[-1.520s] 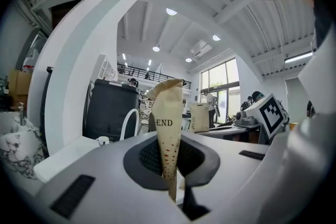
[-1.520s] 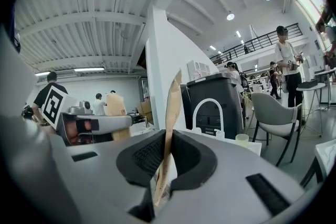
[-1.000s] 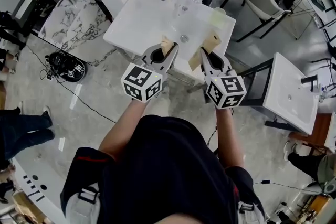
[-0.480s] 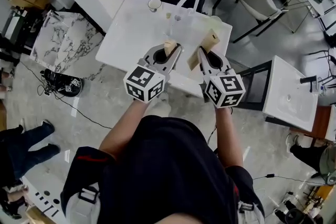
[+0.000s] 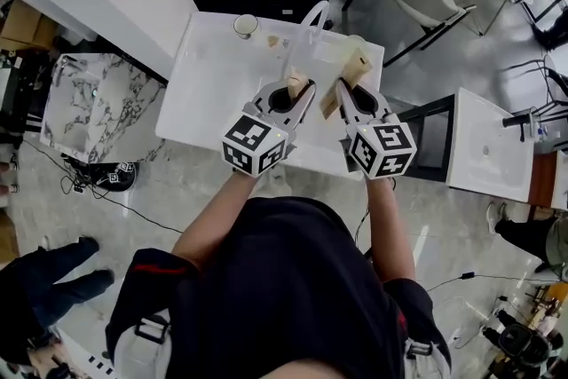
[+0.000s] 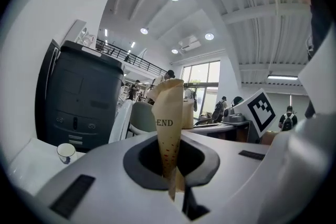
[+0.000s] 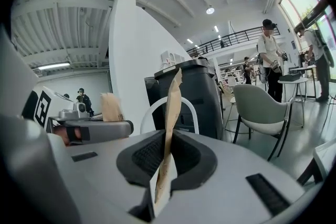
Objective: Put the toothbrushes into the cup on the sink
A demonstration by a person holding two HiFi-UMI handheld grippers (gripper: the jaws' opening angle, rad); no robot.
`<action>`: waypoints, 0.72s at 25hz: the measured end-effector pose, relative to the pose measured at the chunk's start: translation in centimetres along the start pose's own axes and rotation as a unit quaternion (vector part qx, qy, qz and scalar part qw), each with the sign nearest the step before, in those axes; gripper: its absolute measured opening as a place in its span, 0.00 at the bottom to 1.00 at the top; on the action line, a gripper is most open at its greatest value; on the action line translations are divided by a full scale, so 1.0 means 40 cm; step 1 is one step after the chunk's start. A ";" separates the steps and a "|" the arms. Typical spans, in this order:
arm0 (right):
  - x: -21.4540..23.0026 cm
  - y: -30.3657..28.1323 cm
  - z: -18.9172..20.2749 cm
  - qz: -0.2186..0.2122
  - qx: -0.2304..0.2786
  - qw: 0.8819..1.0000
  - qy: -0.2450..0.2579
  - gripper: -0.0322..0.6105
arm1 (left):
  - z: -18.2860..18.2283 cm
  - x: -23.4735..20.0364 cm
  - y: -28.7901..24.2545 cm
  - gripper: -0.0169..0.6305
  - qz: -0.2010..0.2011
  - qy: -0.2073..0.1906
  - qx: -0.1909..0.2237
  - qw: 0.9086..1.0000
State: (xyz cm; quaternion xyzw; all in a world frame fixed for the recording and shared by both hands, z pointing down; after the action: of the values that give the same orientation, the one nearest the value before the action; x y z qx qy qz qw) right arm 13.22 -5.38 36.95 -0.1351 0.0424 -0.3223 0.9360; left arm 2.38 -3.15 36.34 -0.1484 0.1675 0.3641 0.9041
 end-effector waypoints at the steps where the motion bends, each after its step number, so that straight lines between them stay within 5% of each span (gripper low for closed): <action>1: 0.002 -0.009 -0.002 0.004 -0.003 1.000 0.000 0.13 | 0.000 -0.006 -0.007 0.05 0.007 0.002 -0.004 1.000; 18: 0.072 -0.023 0.024 0.060 -0.032 0.998 -0.003 0.13 | 0.025 -0.045 -0.102 0.05 0.066 0.002 -0.037 0.997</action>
State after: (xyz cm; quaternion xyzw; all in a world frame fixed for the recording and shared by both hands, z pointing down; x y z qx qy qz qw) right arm 15.09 -7.63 38.16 -0.1633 0.0579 -0.2638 0.9489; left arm 4.24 -6.70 38.59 -0.1715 0.1652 0.4283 0.8717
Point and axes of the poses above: the fingertips, and each gripper's own axes: y backward along the fingers, x to its right, z out of its underside, the point moved 4 cm from there along y, backward along the fingers, and after that the axes turned 11 degrees about y, right-handed, at the moved point
